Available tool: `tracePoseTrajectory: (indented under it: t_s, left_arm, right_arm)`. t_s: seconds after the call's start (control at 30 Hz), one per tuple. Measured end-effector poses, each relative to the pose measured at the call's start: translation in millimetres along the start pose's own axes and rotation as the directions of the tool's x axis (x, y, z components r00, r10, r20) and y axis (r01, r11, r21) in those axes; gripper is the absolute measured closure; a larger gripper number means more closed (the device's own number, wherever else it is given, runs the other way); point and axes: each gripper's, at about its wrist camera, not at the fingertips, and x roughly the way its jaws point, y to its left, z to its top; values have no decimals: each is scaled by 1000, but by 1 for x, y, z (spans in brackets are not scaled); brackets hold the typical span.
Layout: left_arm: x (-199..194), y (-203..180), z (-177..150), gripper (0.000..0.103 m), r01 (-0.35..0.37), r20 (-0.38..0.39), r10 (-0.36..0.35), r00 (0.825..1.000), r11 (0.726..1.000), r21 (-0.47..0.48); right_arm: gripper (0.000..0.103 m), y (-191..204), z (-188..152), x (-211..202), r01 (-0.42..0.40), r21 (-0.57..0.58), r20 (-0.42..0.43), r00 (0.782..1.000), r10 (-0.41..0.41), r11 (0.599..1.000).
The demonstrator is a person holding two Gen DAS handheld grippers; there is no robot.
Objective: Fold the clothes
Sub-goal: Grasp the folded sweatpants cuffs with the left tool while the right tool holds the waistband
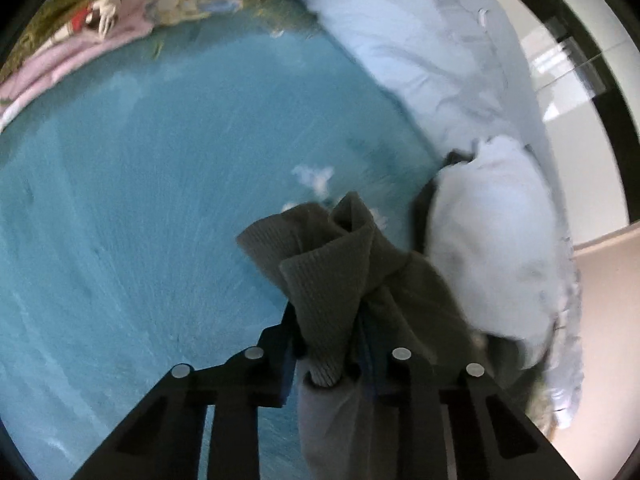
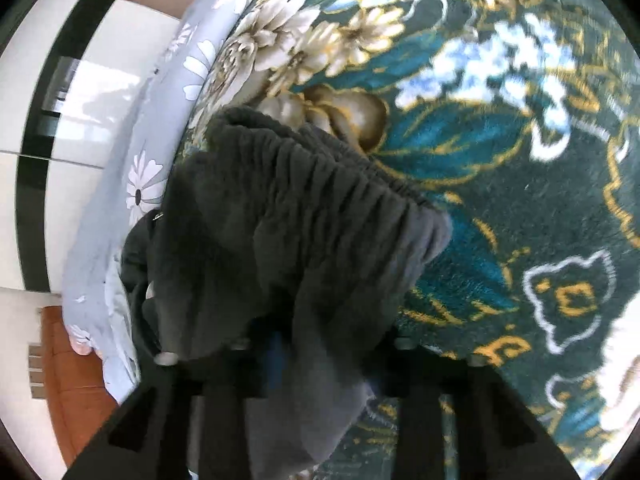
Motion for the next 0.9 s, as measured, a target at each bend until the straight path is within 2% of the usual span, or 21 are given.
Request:
tracePoseTrajectory:
  t_s: [0.07,0.1,0.17,0.23,0.3,0.37,0.43,0.5,0.53,0.63,0.7,0.8,0.83,0.9]
  left_arm:
    - [-33,0,7,76,100,7,-99,995,995,-31]
    - [-50,4,9,76,116,23,-115,993,993,-27]
    - [-84,17,9,76,119,72,-118,990,993,-13]
    - [-94,46,5,76,77,92,-73,993,996,-41]
    - [-85,83,-3,76,23,51,-17,999,992,-127]
    - [-66,117,-16,76,-27,-6,26,1000,975,-220]
    - [-57,137,-29,76,-63,-31,57,998,964,-259]
    - [-60,145,-32,76,-32,-26,26,999,951,-308]
    - [-65,141,-30,76,-14,-12,11,1000,952,-305]
    - [-87,111,-29,76,-1,55,10,998,986,-167]
    - [-91,107,-30,76,-28,70,37,997,992,-123]
    - [-66,125,-26,76,-90,-15,89,996,976,-198]
    - [-62,131,-26,76,-91,-32,86,996,968,-235]
    - [-66,129,-26,76,-66,-13,64,998,966,-250]
  right_arm:
    - [84,22,3,-27,-61,-83,3,998,62,995]
    - [84,34,5,-42,-95,-126,3,995,96,987]
    - [84,50,4,-72,-165,-198,3,986,169,966]
    - [84,44,-4,-83,-201,-220,4,978,207,955]
    - [83,23,-11,-63,-159,-195,-55,987,151,968]
    - [83,-5,-20,-26,-100,-122,-136,987,84,987]
    - [83,-24,-27,-4,-55,-65,-148,988,45,996]
    - [83,-37,-33,8,-43,-17,-148,988,40,999]
    - [83,-34,-32,4,-56,-23,-147,988,52,998]
    - [83,-29,-30,1,-62,-44,-153,987,55,997]
    - [83,-28,-30,2,-53,-49,-160,986,44,997]
    - [82,-27,-31,5,-39,-57,-170,985,29,998]
    - [82,-26,-31,5,-34,-60,-173,985,23,998]
    - [82,-26,-31,7,-25,-66,-180,984,13,998]
